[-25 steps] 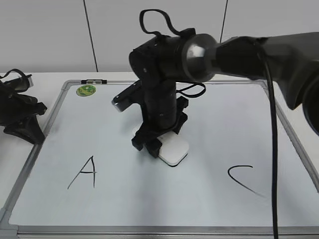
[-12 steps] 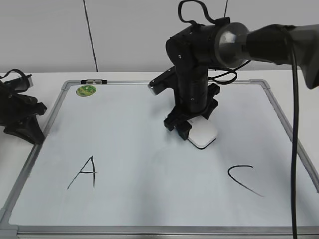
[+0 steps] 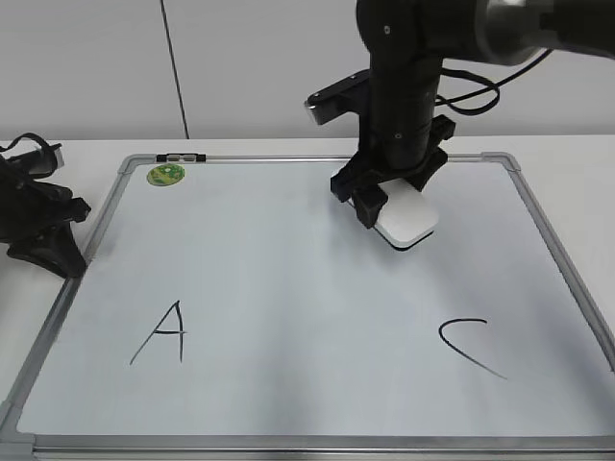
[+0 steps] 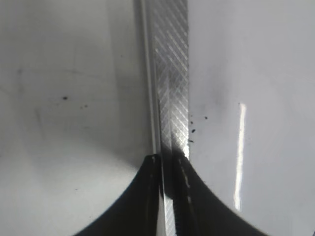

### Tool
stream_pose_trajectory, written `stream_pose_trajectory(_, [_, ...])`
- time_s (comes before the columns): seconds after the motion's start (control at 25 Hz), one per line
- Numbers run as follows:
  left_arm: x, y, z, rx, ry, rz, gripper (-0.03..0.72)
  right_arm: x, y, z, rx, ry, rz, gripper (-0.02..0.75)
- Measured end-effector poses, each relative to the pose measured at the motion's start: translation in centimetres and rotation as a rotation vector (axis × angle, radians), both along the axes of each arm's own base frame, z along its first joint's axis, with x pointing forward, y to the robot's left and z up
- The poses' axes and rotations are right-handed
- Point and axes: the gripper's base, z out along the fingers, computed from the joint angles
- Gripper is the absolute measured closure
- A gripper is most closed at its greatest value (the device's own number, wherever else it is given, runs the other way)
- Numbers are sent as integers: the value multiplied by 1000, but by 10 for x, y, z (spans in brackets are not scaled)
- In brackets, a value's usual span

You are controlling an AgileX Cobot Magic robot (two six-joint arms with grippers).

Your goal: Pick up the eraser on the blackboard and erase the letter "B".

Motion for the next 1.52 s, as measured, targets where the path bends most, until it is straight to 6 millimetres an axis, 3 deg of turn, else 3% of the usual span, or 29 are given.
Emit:
stream_pose_trajectory(0.16, [0,0,0,0,0,0,655,7,-26,8,27,16,-75,213])
stream_pose_trajectory(0.52, [0,0,0,0,-1,0,655,31,-108,9,114,41,-300,213])
stream_pose_trajectory(0.76, [0,0,0,0,-1,0,655,32,-146,0,135,78,-398,213])
stream_pose_trajectory(1.28, [0,0,0,0,-1,0,654,-1,-196,-39,182,127,-534,213])
stream_pose_trajectory(1.52, [0,0,0,0,-1,0,654,3,-198,-42,215,70,-542,213])
